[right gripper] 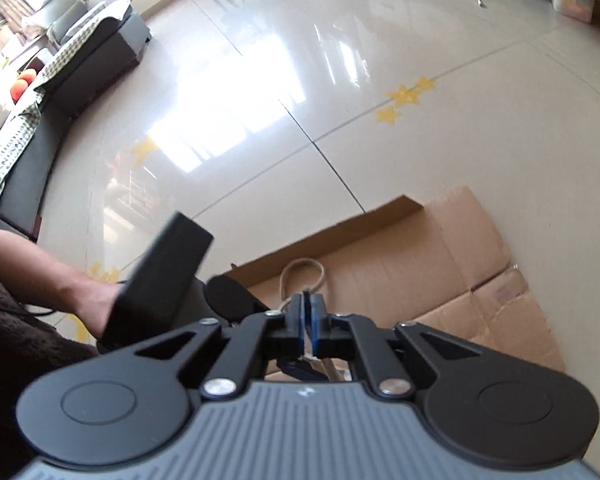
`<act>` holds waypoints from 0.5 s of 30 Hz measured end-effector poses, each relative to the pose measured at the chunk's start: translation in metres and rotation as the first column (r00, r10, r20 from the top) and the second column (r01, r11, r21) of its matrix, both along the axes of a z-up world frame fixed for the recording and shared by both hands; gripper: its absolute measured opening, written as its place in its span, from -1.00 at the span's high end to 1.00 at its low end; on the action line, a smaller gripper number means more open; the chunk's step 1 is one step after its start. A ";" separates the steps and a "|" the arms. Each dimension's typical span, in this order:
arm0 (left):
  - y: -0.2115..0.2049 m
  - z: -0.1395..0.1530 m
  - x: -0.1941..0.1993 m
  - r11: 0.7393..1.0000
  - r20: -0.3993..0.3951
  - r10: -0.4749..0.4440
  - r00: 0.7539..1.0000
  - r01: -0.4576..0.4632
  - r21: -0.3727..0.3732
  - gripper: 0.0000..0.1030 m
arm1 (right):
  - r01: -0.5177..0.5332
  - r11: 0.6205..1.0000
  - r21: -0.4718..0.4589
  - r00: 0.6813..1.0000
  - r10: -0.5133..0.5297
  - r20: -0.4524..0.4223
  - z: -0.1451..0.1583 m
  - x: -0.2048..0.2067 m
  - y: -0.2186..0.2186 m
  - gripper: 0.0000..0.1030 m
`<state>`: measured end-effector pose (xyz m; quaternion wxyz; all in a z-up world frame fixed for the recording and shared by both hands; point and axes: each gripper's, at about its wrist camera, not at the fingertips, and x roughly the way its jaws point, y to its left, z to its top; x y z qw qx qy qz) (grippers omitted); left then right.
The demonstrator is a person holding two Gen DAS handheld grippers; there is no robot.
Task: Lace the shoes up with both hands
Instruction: 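Pull the lace upward from the crossing with the right tool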
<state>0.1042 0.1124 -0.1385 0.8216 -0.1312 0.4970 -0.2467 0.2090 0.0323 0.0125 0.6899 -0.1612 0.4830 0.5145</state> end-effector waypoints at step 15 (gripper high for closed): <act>0.000 -0.003 -0.009 1.000 0.019 -0.013 1.000 0.013 0.007 0.64 | -0.137 0.987 0.086 0.991 0.135 0.025 0.080 -0.018 0.075 0.94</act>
